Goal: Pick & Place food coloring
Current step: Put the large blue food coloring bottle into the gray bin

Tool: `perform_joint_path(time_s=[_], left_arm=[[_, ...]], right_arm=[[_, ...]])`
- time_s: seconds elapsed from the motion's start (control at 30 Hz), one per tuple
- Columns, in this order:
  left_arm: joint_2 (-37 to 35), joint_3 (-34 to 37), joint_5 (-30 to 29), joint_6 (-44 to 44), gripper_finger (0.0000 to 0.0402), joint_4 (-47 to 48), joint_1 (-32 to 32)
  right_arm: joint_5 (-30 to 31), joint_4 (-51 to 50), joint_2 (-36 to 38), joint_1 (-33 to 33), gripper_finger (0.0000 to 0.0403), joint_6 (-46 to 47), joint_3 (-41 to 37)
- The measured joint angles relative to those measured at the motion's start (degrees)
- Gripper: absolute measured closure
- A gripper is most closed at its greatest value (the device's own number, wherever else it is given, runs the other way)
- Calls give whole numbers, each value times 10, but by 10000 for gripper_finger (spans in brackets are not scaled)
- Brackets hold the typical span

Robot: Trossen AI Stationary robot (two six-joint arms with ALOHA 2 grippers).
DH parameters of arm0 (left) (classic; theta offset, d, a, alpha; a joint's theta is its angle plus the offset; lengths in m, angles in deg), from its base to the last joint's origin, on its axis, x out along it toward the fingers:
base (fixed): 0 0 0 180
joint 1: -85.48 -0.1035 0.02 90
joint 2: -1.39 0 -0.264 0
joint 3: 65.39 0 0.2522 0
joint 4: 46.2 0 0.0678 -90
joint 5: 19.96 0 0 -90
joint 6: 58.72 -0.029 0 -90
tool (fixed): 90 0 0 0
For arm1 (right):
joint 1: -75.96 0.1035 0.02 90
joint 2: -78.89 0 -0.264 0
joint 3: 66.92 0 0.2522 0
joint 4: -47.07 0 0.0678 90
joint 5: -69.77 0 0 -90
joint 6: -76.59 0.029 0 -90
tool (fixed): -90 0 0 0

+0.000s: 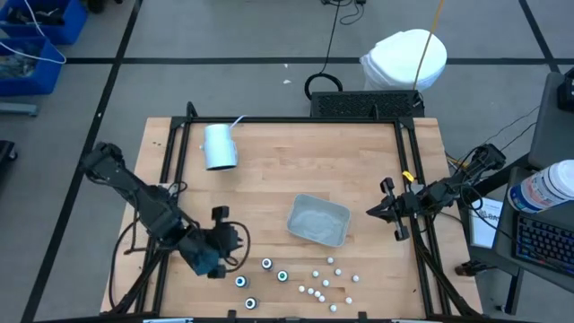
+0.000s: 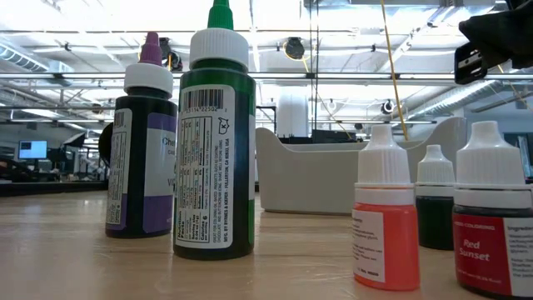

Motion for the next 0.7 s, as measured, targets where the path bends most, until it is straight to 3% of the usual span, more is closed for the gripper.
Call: perform_joint_path(time_s=[0.17,0.37,0.5,0.7], left_arm=[[23,0,21,42,338,6,3],[56,0,100,100,325,-19,8],[78,0,133,116,278,-24,12],[103,0,138,80,176,-62,33]], right_arm=[[0,0,0,0,403,-1,0],[0,0,0,0,403,-2,0],[0,0,0,0,403,-3,0],[0,0,0,0,403,-4,0]])
